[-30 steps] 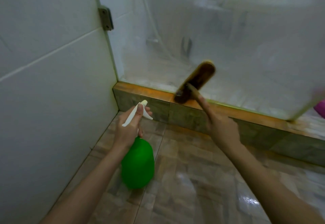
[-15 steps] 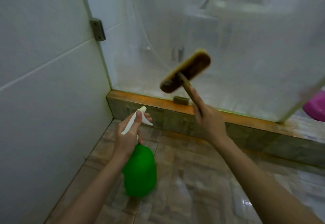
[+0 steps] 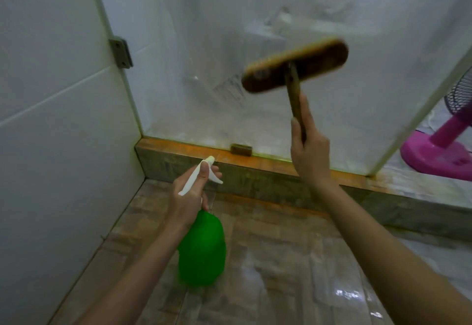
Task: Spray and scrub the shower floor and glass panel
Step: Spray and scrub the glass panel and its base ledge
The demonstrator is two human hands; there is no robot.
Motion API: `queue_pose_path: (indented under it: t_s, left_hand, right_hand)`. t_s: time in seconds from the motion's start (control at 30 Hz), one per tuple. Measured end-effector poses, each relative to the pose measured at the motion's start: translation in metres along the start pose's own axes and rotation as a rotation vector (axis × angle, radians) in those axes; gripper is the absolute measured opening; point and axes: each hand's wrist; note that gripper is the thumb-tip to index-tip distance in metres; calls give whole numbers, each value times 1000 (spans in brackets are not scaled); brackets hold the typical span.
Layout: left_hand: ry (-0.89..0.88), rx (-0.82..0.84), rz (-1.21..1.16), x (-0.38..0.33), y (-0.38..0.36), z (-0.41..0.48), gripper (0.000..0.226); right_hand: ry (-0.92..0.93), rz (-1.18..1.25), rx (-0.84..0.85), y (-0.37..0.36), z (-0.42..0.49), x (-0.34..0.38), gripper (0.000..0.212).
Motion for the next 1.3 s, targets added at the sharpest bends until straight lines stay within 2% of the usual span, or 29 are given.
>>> queue_pose_path:
  t_s: [0.07,0.13,0.3,0.37,0.47,0.57,0.67,0.8,0.87,1.03,1.1,1.17,1.3]
  left_hand:
    - [7,13,-7,-1,-9,-1,36]
    - [0,27,-17,-3,-18,-4,35]
    - [-24,74,-15,-10,-32,-10,43]
    - [-32,92,-17,-14,-38,-12,44]
    - [-38,118,-19,-14,-45,-13,42]
    - [-50,136,-24,-14,-53,-12,42]
    - [-52,128,-14,-16,-60,-14,44]
    - [-63,146,4,-14,-67,-17,38]
    - [-47,150,4,-13,-71,-19,34]
    - [8,166,2,-4,-80,-21,33]
    - [16,168,-9,-2,-82,-22,35]
    - [23,170,-9,-1,-84,-22,40]
    - [11,179,-12,0,-82,-23,41]
  right_hand:
    - [40,68,-85,4,27,20,52]
    - [8,56,-125,7,12,0,52]
    - [-319,-13,77,20,-94,-82,56]
    - [-254,-16,58,29,-78,-73,55]
    - [-79,44,-137,43,-2,-30,51]
    - [-46,92,-292,59,42,-12,50]
    - [-123,76,-258,57,2,-55,51]
    - [-369,33,-78,50,-88,-115,54]
    - [-362,46,-58,59,-87,-113,54]
    - [-184,177,-311,80,24,-57,52]
    - [-173,175,-364,77,24,-63,52]
    - [-240,129,-296,66,-18,-96,52]
    - [-502,81,-85,46,-121,-145,52]
Point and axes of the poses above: each hand's wrist, its own z-axis towards the middle knuckle, its own y-axis out of the back of the hand, x = y × z, and after that the axes turned 13 degrees about -y, right-handed
